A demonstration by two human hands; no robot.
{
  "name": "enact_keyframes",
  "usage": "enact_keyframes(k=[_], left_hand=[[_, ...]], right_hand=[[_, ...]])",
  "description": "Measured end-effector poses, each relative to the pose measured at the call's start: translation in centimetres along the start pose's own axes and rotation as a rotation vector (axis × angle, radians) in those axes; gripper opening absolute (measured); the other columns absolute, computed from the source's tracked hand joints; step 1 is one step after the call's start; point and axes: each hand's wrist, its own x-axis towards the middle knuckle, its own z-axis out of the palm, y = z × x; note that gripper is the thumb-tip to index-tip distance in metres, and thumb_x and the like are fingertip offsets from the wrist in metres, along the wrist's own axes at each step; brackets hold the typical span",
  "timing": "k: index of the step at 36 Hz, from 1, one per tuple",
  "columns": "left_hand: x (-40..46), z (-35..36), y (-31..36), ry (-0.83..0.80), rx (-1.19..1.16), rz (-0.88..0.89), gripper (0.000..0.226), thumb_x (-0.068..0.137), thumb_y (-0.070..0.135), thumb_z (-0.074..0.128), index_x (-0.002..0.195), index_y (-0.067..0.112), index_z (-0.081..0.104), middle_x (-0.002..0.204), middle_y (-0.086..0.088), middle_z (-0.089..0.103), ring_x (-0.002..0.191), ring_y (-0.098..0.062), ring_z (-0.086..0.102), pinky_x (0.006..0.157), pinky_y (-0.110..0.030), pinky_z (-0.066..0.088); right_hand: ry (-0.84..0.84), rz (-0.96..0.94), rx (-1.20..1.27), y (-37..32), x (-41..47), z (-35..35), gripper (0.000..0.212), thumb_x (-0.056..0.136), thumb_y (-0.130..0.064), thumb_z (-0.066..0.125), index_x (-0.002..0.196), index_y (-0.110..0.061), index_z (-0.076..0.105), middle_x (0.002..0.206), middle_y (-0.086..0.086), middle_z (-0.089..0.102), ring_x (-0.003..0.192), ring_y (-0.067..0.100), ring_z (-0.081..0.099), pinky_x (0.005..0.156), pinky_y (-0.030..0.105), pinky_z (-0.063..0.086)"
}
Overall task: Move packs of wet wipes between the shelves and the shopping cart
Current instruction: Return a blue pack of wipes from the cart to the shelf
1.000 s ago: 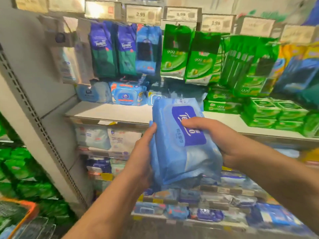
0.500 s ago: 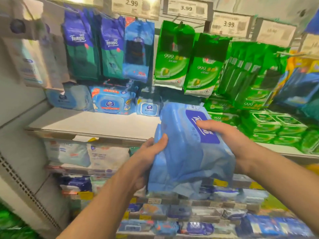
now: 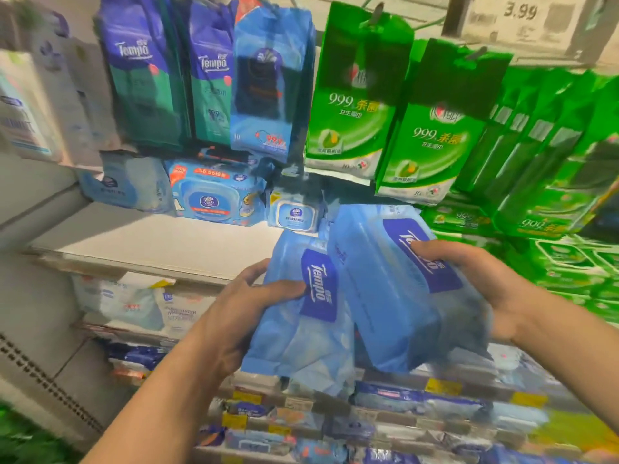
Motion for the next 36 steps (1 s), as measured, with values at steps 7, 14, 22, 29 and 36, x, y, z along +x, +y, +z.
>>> enact_keyframes(k=[7,14,22,29,36], left_hand=[[0.1,0.3,1.0,0.132,-0.027,0.103,0.059,0.061,0.016,0.083,0.119,0.011,0.072,0.104,-0.017,0.078,0.083,-0.03,0.076,0.079,-0.042,0.061],[-0.3,2.0,1.7,0.175,-0.166,0.07,0.022,0.081,0.025,0.065,0.091,0.011,0.078,0.073,-0.01,0.076,0.053,-0.025,0.071,0.046,-0.033,0.059],[-0.1,2.2,1.6,0.198,-0.326,0.146,0.033,0.073,0.028,0.066,0.1,0.011,0.077,0.084,-0.011,0.078,0.061,-0.024,0.074,0.053,-0.031,0.06],[0.8,3.2,1.4,0.187,-0.416,0.194,0.026,0.073,0.029,0.064,0.081,0.012,0.082,0.082,-0.009,0.078,0.062,-0.023,0.074,0.058,-0.033,0.061],[1.8,3.6,1.0,0.162,-0.456,0.216,0.026,0.074,0.032,0.065,0.08,0.016,0.084,0.086,-0.008,0.078,0.066,-0.023,0.074,0.06,-0.034,0.062]], right_hand=[[-0.336,0.157,0.068,1.4,3.4,-2.8,0.019,0.09,-0.012,0.065,0.097,0.002,0.074,0.071,0.02,0.073,0.062,0.02,0.071,0.074,0.026,0.056],[-0.149,-0.398,-0.839,0.7,4.7,-3.3,0.052,0.057,-0.046,0.09,0.104,-0.037,0.07,0.093,-0.015,0.075,0.08,0.003,0.071,0.078,0.035,0.059],[-0.098,-0.589,-1.211,-0.5,7.4,-2.0,0.106,0.06,-0.066,0.078,0.152,-0.04,0.031,0.145,-0.009,0.054,0.124,0.018,0.058,0.101,0.033,0.049],[0.064,-0.734,-1.435,2.5,10.3,-1.0,0.104,0.076,-0.074,0.06,0.158,-0.036,0.01,0.144,0.0,0.051,0.136,0.021,0.044,0.11,0.041,0.03],[0.133,-0.876,-1.422,3.5,11.4,-0.7,0.106,0.076,-0.072,0.064,0.159,-0.031,0.012,0.155,-0.008,0.039,0.14,0.015,0.041,0.105,0.033,0.03]])
